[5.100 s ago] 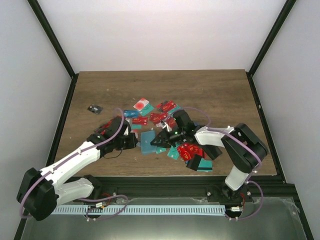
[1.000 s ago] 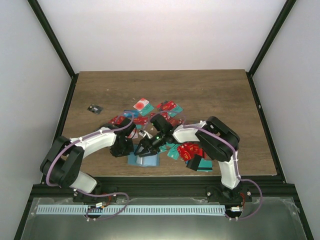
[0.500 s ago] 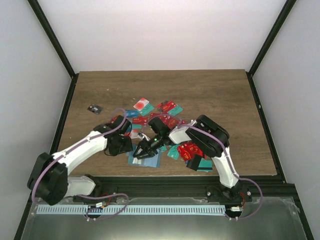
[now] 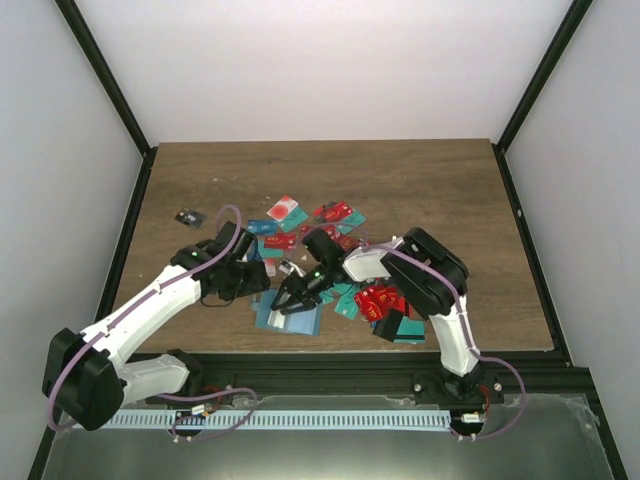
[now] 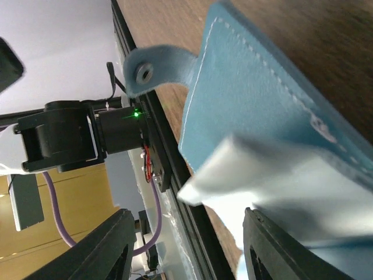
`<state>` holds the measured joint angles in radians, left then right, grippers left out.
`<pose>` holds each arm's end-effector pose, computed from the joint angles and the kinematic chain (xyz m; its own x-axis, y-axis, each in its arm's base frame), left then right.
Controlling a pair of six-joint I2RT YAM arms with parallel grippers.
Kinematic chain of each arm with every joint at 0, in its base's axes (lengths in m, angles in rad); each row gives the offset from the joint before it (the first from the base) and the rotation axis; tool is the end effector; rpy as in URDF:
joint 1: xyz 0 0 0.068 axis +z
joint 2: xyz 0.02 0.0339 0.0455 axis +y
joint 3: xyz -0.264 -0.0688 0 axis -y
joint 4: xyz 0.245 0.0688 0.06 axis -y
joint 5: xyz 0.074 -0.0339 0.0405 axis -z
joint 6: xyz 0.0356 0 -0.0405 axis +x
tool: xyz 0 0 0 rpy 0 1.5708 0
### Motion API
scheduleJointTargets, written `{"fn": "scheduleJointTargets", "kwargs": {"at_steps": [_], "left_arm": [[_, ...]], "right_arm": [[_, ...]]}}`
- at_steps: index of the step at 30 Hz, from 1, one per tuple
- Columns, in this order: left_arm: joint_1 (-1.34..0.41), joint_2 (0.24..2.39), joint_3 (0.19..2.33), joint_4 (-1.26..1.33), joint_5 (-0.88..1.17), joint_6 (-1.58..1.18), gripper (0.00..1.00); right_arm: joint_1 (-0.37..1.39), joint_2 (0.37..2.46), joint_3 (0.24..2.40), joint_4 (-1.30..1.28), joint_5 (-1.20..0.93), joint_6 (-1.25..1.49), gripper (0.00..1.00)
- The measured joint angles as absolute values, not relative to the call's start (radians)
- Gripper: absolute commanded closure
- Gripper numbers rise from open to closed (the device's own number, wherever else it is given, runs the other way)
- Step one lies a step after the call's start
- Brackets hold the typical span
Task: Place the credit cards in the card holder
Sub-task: Open the card holder at the center of the board, then pick up the credit card from the center of the board.
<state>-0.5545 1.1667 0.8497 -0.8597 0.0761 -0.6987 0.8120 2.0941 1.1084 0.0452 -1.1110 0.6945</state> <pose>0.1769 -0.1127 0.2358 -0.9547 -0.1631 -0.2488 -0.0839 0.9500 -0.3007 0.2453 0.3051 0.0985 -0.8658 -0.5003 0.0105 -0.1709 0.3153 0.9335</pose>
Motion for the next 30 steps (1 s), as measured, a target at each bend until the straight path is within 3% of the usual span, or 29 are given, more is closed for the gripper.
{"fn": "scheduleJointTargets", "kwargs": {"at_steps": [17, 30], "left_arm": [[-0.529, 1.257, 1.049, -0.873, 0.054, -0.64, 0.36], [-0.17, 1.421, 1.078, -0.867, 0.079, -0.498, 0.37]], "right_arm": [[0.803, 1.903, 1.155, -0.159, -0.984, 0.651, 0.46], [0.801, 2.106, 1.435, -0.127, -0.918, 0.76, 0.46]]}}
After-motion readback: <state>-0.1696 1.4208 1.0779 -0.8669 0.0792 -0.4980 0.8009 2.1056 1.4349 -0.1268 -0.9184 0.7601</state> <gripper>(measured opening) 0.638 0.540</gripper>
